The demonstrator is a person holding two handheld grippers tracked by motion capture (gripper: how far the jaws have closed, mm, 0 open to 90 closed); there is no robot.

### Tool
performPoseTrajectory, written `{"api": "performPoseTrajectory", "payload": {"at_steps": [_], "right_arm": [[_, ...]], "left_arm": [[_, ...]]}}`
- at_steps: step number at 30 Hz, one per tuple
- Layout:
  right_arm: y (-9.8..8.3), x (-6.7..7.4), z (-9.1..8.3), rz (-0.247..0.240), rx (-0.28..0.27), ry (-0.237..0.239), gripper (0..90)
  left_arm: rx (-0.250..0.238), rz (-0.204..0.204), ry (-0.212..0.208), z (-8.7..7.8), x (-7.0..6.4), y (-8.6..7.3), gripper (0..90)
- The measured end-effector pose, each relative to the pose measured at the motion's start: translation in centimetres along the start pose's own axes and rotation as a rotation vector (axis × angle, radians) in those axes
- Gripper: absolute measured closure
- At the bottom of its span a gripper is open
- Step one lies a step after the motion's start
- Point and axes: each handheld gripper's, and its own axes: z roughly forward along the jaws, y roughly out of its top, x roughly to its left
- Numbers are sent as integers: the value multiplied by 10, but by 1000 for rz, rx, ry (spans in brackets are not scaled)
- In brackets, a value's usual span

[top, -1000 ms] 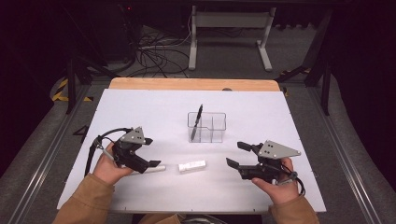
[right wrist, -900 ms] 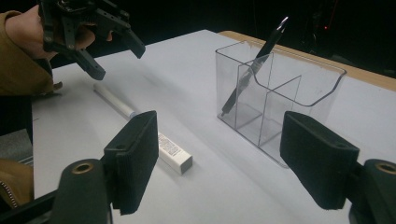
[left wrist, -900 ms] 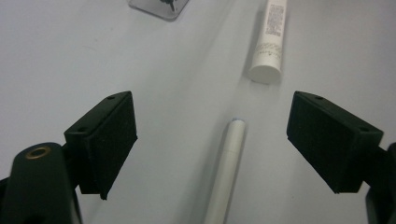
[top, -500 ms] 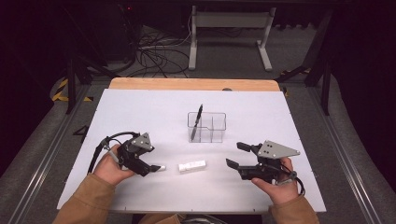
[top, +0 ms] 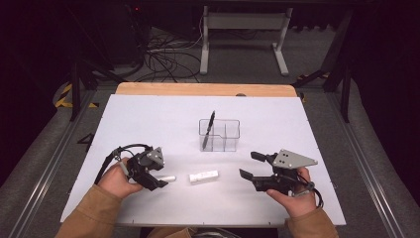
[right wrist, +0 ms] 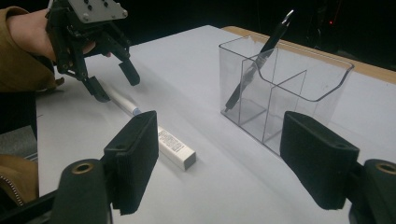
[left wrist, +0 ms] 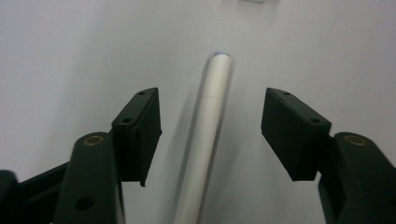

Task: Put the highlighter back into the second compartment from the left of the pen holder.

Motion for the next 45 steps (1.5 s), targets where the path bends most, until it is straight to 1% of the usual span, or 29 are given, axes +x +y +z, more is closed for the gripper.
{"api": "performPoseTrajectory", "payload": {"at_steps": [2, 6, 7, 9, 12, 14, 18, 19, 22, 26, 29, 30, 33, 37, 40, 41, 45], "right_arm": [[0, 0, 0, -1, 1, -2, 291], [0, 0, 0, 0, 5, -4, 291], [0, 0, 0, 0, 5, -3, 291], [0, 0, 1, 0, 4, -1, 291], [0, 0, 1, 1, 4, 0, 291], [0, 0, 0, 0, 2, 2, 291], [0, 0, 0, 1, 4, -1, 291], [-1, -1, 1, 1, 6, -4, 291], [-1, -1, 1, 2, 5, -2, 291], [-1, 0, 1, 2, 4, 1, 291], [-1, 0, 1, 2, 4, 2, 291], [-1, 0, 1, 1, 3, 3, 291], [-1, 0, 1, 2, 2, 6, 291], [-1, 0, 1, 2, 4, 8, 291], [-1, 0, 1, 1, 3, 10, 291], [-1, 0, 1, 1, 3, 10, 291], [-1, 0, 2, 1, 6, 11, 290]], "left_arm": [[21, 4, 17, 1, 0, 0, 452], [37, 22, 16, 1, -1, 0, 535], [35, 22, 15, 1, -2, 0, 552], [40, 38, 16, 1, -3, 0, 582], [57, 49, 21, 2, -4, 0, 616], [63, 64, 25, 3, -5, 0, 628], [71, 79, 36, 4, -6, 1, 651], [82, 94, 39, 4, -7, 2, 658], [107, 111, 54, 6, -8, 2, 666], [125, 121, 56, 9, -9, 3, 683], [145, 137, 59, 12, -8, 3, 700], [147, 133, 59, 12, -9, 3, 705], [151, 149, 54, 12, -8, 3, 720], [154, 156, 46, 13, -10, 3, 773], [158, 166, 51, 13, -11, 4, 776], [157, 175, 53, 13, -11, 4, 777], [161, 177, 56, 12, -12, 4, 781]]}}
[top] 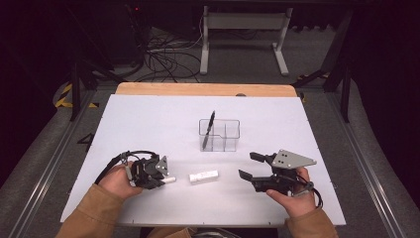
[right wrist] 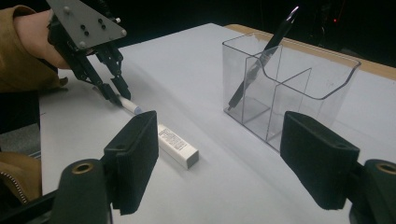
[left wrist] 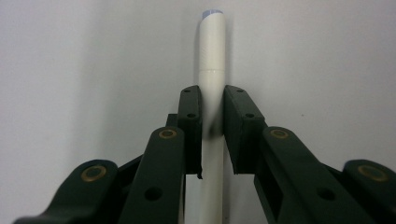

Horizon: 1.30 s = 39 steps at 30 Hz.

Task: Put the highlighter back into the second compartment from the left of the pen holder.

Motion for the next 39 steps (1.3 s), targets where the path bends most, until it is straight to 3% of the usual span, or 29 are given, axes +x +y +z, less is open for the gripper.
{"api": "performPoseTrajectory", "payload": {"at_steps": [4, 7, 12, 22, 26, 34, 39], "right_arm": [[0, 0, 0, 2, 3, 1, 290], [0, 0, 0, 2, 3, 2, 290], [0, 0, 1, 3, 3, 3, 291], [-1, 0, 1, 1, 4, 2, 291], [-1, 1, 1, -2, 8, 3, 291], [-1, 1, 3, -5, 13, 6, 291], [-2, 2, 4, -7, 15, 7, 291]], "left_arm": [[-20, -19, -3, -3, 0, 0, 782], [-53, -20, 23, -11, 0, 0, 784], [-151, -27, 60, -31, -2, -2, 784], [-176, -16, 83, -42, -7, 1, 784], [-193, -33, 93, -46, -7, 1, 784], [-280, -53, 124, -59, -8, -2, 784], [-278, -57, 123, -58, -8, -1, 784]]}}
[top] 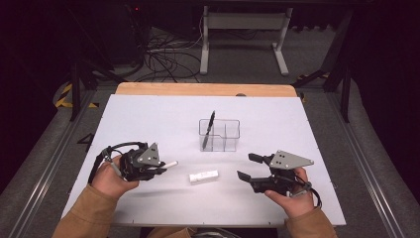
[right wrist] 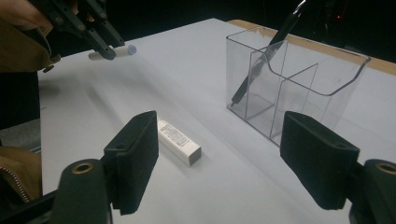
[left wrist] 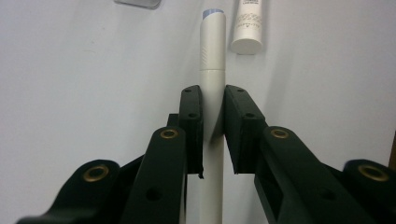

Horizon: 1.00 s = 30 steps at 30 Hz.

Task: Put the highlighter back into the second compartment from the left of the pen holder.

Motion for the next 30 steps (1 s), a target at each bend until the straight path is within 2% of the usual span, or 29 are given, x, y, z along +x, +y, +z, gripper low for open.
{"api": "performPoseTrajectory", "payload": {"at_steps": [4, 10, 15, 21, 25, 28, 30], "right_arm": [[0, 0, 0, -1, 3, 1, 290], [0, 1, 1, -2, 5, 0, 291], [-1, 1, 2, -2, 7, 4, 291], [-1, 2, 2, -3, 7, 6, 291], [-1, 2, 2, -3, 5, 6, 291], [-1, 2, 1, -5, 0, 7, 291], [-1, 2, 1, -3, 1, 6, 291]], "left_arm": [[-19, -7, -2, -2, 1, 1, 783], [-82, -27, -3, -6, 4, 5, 783], [-169, -47, -37, -12, 7, 10, 783], [-258, -71, -52, -18, 11, 18, 782], [-339, -101, -100, -21, 14, 19, 783], [-400, -129, -122, -24, 16, 19, 782], [-434, -140, -120, -25, 17, 19, 782]]}}
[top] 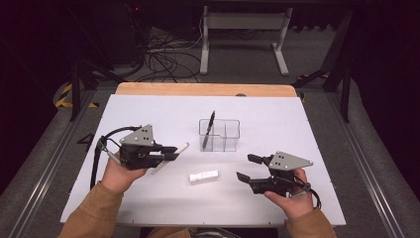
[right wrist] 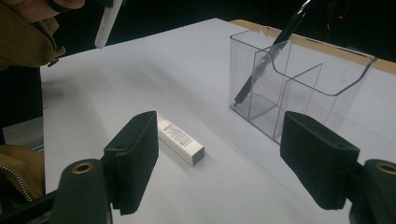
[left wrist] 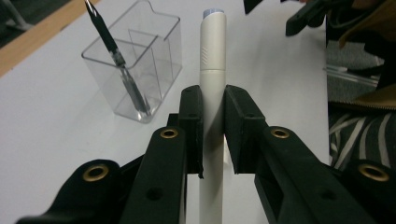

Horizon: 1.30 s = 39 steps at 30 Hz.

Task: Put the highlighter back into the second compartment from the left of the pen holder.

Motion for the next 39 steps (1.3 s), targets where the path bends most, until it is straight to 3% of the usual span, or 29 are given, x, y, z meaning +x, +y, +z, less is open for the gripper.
{"api": "performPoseTrajectory", "payload": {"at_steps": [9, 16, 20, 26, 31, 39], "right_arm": [[-1, 0, 0, 2, 4, 0, 291], [-1, 0, 0, 6, 3, 1, 291], [-1, 0, 0, 7, 0, 0, 291], [-1, 0, 0, 7, 0, 0, 291], [-1, 0, 0, 8, 4, 0, 291], [-1, -1, 0, 8, 3, 0, 290]], "left_arm": [[-77, -16, 46, -3, 1, 5, 782], [-101, 21, 70, 2, -2, 7, 781], [-138, 14, 65, 5, -2, 12, 780], [-171, -51, 37, 12, 3, 24, 780], [-165, -58, 59, 20, 8, 34, 780], [-237, -87, 52, 32, 16, 42, 780]]}}
